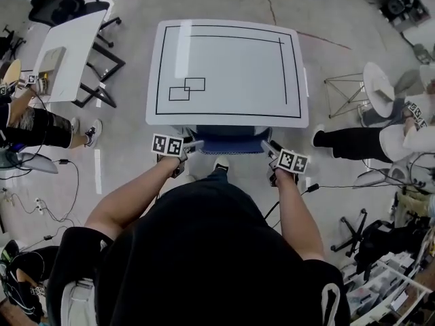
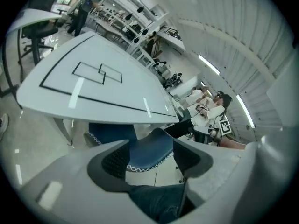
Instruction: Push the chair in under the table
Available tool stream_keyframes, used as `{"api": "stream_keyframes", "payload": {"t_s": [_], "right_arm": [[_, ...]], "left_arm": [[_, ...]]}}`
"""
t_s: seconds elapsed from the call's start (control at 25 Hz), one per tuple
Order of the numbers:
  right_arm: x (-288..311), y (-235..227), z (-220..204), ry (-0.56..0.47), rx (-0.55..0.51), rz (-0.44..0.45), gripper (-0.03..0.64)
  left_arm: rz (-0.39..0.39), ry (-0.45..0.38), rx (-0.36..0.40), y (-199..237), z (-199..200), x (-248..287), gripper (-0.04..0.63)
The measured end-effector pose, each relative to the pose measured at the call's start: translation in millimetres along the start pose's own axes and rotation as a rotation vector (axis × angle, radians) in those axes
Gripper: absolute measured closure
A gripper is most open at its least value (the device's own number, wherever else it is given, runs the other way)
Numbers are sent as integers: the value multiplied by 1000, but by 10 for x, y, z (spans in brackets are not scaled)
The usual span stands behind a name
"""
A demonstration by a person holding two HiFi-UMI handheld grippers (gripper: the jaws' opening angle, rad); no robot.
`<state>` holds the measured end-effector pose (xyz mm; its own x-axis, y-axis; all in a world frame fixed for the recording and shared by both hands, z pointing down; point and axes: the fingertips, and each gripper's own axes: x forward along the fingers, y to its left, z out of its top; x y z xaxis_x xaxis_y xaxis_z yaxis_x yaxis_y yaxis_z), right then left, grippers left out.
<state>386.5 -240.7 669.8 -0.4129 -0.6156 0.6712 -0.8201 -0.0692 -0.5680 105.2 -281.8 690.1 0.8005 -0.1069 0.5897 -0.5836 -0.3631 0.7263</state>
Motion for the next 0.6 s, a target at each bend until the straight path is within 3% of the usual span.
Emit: {"api": "stream_keyframes", "payload": {"t_s": [0.24,0.6], "right_arm": [[-365,496,221,-109,-122,10,371],[-978,1092,527,-267,-205,-5,388]], "left_arm": [[-26,-67,224,-392,293,-396,299],[-25,-201,471,-865,658,-1075,307]]}}
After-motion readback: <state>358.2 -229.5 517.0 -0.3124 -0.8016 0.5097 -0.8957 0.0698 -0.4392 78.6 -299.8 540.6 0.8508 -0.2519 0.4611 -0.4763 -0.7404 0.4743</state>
